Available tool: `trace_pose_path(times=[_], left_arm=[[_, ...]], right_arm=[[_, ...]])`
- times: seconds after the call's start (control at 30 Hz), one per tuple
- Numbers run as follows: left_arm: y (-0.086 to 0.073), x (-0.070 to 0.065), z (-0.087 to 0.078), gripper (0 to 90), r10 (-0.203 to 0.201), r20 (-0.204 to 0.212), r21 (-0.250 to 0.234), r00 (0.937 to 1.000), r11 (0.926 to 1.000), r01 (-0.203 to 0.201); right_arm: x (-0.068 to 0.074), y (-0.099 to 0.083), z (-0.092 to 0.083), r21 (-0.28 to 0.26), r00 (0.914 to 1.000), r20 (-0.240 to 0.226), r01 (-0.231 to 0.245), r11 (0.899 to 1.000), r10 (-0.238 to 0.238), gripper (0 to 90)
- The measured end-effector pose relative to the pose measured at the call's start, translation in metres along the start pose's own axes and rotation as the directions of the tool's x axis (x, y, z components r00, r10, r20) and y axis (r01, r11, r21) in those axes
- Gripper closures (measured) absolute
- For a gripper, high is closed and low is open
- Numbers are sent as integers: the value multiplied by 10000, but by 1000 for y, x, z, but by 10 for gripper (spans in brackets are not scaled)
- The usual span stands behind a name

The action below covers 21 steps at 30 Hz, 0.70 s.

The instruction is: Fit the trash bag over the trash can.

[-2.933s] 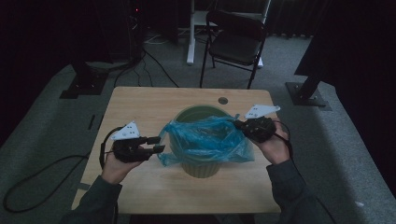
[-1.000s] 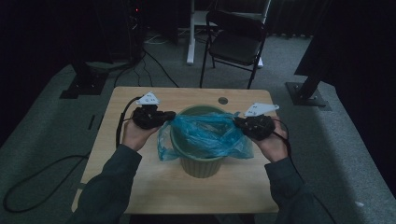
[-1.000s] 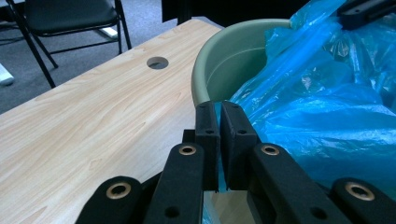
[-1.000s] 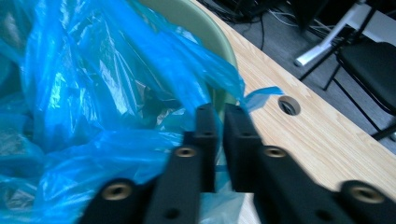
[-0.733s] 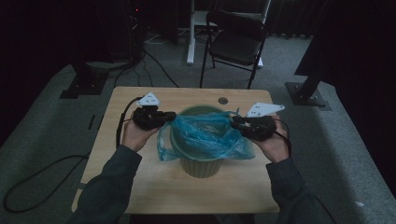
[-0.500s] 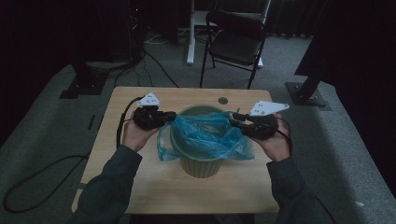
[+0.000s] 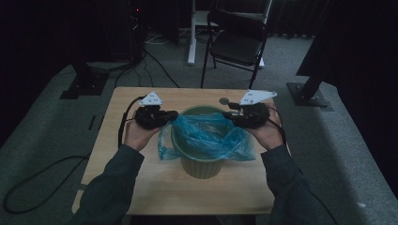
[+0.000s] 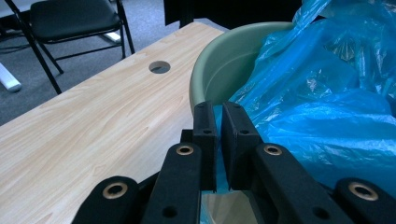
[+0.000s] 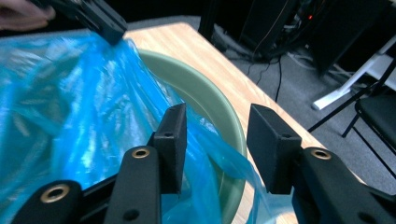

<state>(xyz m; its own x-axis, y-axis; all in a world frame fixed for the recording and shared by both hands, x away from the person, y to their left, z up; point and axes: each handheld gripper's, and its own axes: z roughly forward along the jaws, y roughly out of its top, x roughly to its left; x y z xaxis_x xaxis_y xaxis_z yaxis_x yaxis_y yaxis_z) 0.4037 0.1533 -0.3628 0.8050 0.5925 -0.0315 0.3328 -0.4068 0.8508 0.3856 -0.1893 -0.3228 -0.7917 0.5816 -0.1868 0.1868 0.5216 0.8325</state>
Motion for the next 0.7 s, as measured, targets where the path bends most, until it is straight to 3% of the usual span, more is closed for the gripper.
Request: trace_pose_path(times=[0.07, 0.17, 0.23, 0.27, 0.33, 0.37, 0.5, 0.53, 0.6, 0.7], left_arm=[[0, 0, 1, 848, 16, -31, -19, 10000, 10000, -16], [1, 1, 3, 848, 48, -83, -3, 10000, 10000, -48], [2, 1, 4, 848, 75, -110, -5, 9999, 10000, -75], [2, 1, 4, 848, 75, -110, -5, 9999, 10000, -75], [3, 2, 5, 848, 124, -199, 12, 9997, 9999, -123], [4, 3, 6, 848, 128, -219, 6, 9997, 9999, -128], [5, 5, 10, 848, 132, -320, -13, 9994, 9999, -132], [6, 5, 12, 848, 141, -332, -6, 9993, 9999, -141], [8, 6, 15, 848, 176, -456, -12, 9988, 9998, -177], [9, 8, 20, 848, 128, -558, 22, 9984, 9999, -127]], right_arm=[[-2, 0, 5, 159, 10000, -85, 23, 9999, -22, 565], [-7, -3, 23, 1005, 9999, -70, 159, 9948, -152, 560], [-8, -5, 28, 1374, 9997, 9, 223, 9903, -226, 657], [-8, -5, 28, 1374, 9997, 9, 223, 9903, -226, 657], [-8, -6, 32, 1748, 9990, 202, 368, 9839, -410, 827], [-9, -6, 32, 1840, 9986, 352, 311, 9824, -382, 860], [-12, -6, 32, 1851, 9979, 574, 178, 9826, -289, 893], [-18, -6, 32, 1802, 9956, 939, -116, 9836, -54, 899], [-22, -7, 33, 1851, 9923, 1241, -286, 9823, 55, 899], [-26, -7, 35, 1931, 9893, 1450, -434, 9802, 153, 899]])
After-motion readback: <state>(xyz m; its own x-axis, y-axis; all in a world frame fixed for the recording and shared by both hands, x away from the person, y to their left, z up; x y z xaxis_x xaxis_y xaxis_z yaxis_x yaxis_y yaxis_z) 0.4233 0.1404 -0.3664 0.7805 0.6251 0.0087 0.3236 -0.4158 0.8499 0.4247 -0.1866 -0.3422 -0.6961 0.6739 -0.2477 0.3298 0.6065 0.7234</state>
